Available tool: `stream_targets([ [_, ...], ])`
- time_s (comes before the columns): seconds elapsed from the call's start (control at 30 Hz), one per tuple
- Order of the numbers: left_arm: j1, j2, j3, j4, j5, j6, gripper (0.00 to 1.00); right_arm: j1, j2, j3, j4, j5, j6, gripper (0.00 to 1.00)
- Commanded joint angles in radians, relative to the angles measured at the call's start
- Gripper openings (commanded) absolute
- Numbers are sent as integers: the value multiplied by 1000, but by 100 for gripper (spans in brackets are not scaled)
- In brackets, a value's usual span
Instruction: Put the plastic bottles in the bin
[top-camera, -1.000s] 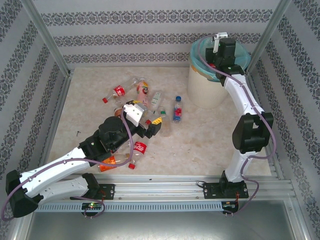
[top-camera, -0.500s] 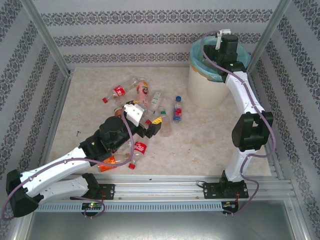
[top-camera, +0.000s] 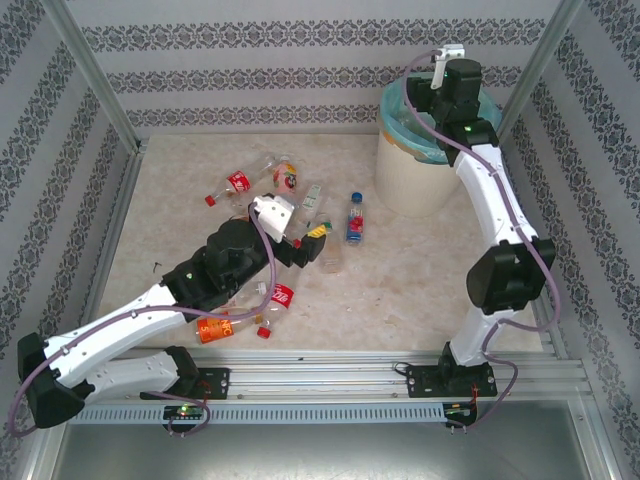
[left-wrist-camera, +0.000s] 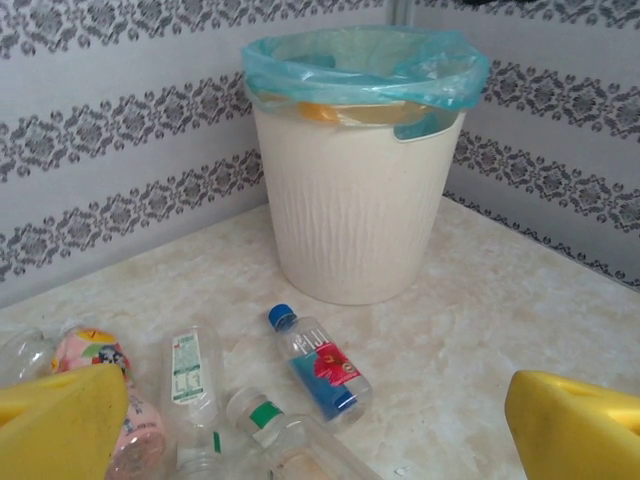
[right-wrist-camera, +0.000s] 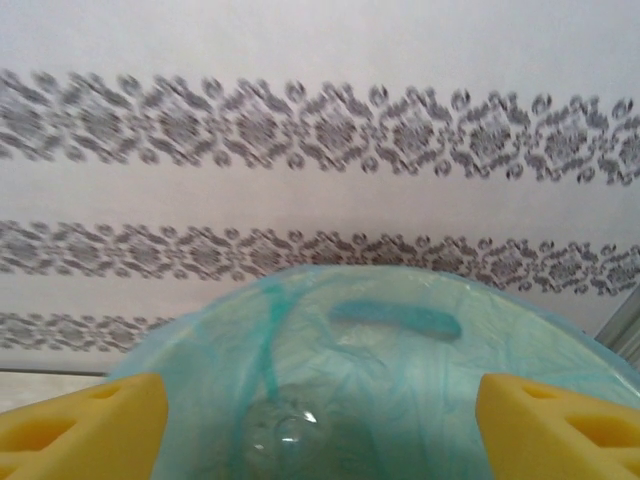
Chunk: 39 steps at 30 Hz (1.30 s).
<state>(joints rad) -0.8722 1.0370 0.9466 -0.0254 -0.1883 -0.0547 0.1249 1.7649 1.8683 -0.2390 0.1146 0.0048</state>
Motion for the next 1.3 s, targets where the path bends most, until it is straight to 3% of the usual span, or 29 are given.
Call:
stream_targets([
  [0.0, 45, 30, 66, -148, -3, -85, 96, 45, -135, -29, 12, 2, -4, 80],
  [0.17, 109, 131, 164, -398, 68, -214, 94, 140, -300, -127, 24, 11, -37, 79],
  [0.4, 114, 280, 173, -639, 131, -305, 87, 323, -536, -396, 54, 24, -73, 78],
  [0.57, 114, 331, 111, -676, 145, -355, 87, 401, -688, -615, 65, 47, -25, 78],
  [0.77, 122, 422, 86, -719, 169, -354, 87, 422, -788, -730, 38, 82, 14, 78],
  [1.27, 123, 601, 57, -681, 242, -325, 84, 431, -744, -699, 75, 54, 23, 78],
])
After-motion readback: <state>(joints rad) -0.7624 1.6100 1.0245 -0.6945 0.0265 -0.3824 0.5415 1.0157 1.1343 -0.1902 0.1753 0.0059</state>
